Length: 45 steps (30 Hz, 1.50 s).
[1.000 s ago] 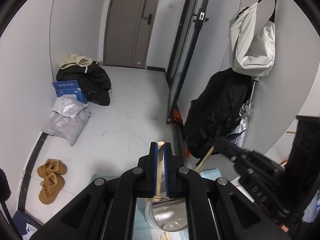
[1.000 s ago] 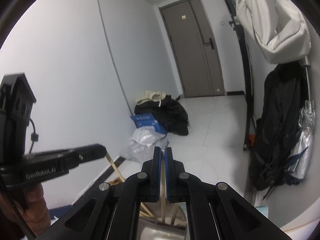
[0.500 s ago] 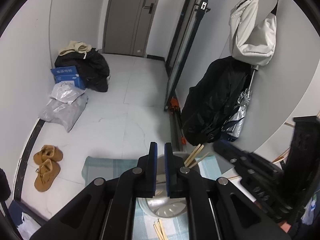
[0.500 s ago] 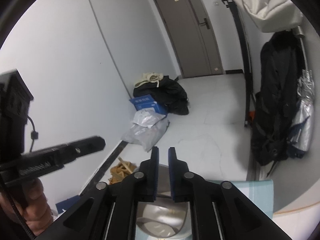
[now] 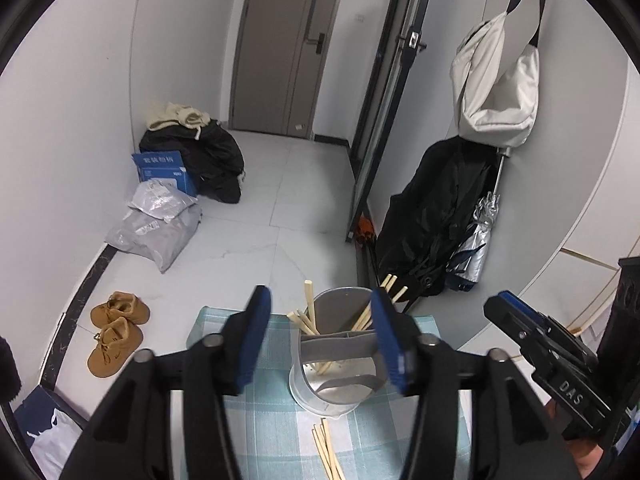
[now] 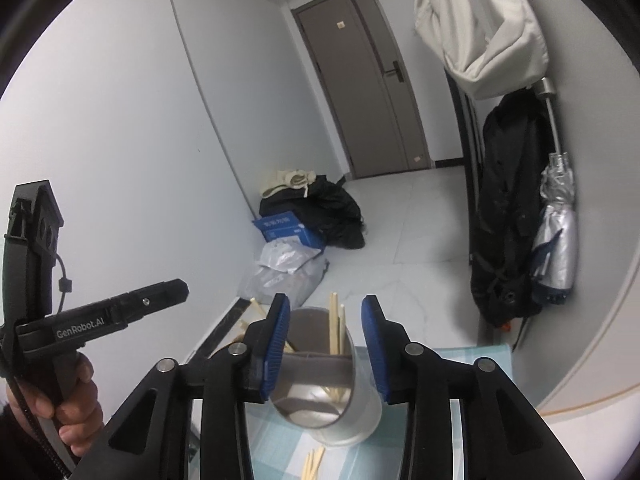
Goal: Organize utensils
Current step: 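Move both open grippers back down toward the chopstick pile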
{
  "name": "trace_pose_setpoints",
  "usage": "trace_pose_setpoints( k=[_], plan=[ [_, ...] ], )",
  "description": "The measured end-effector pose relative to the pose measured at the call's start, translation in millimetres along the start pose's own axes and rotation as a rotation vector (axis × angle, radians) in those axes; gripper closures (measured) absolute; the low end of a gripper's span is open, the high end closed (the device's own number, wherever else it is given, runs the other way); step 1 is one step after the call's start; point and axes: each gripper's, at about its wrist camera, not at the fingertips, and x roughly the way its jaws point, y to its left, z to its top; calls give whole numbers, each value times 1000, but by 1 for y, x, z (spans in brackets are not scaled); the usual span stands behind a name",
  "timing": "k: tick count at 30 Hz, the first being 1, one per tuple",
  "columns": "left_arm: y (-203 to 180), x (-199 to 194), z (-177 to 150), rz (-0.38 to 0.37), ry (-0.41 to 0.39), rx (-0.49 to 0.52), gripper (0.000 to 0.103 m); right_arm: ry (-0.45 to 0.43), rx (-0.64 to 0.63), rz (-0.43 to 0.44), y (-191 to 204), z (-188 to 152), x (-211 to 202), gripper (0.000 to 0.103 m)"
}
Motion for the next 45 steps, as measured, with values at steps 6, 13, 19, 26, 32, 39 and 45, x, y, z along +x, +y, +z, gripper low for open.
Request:
trace_pose_setpoints(
  k=[6, 13, 19, 26, 32, 39, 45],
  plan=[
    [-8, -22, -14, 22, -50, 30, 47, -54, -20, -45, 11, -11, -37, 45],
    [-12, -40, -37, 34, -88, 16, 39, -77, -21, -55, 16, -34, -63, 38],
    [-11, -51, -53, 68, -137, 8, 26, -99, -22, -99, 17, -59, -79, 22],
    [-5, -53, -85, 108, -169, 3, 20, -72, -35, -114, 20, -87, -80, 21],
    [0, -46, -108, 102, -161, -26, 20, -60, -56, -129, 22, -113, -79, 18],
    [5, -22, -134, 98, -100, -44, 20, -19, -88, -134, 22, -138, -69, 18],
    [10, 6, -151, 107, -25, -60, 20, 38, -95, -143, 17, -156, -54, 18]
  ],
)
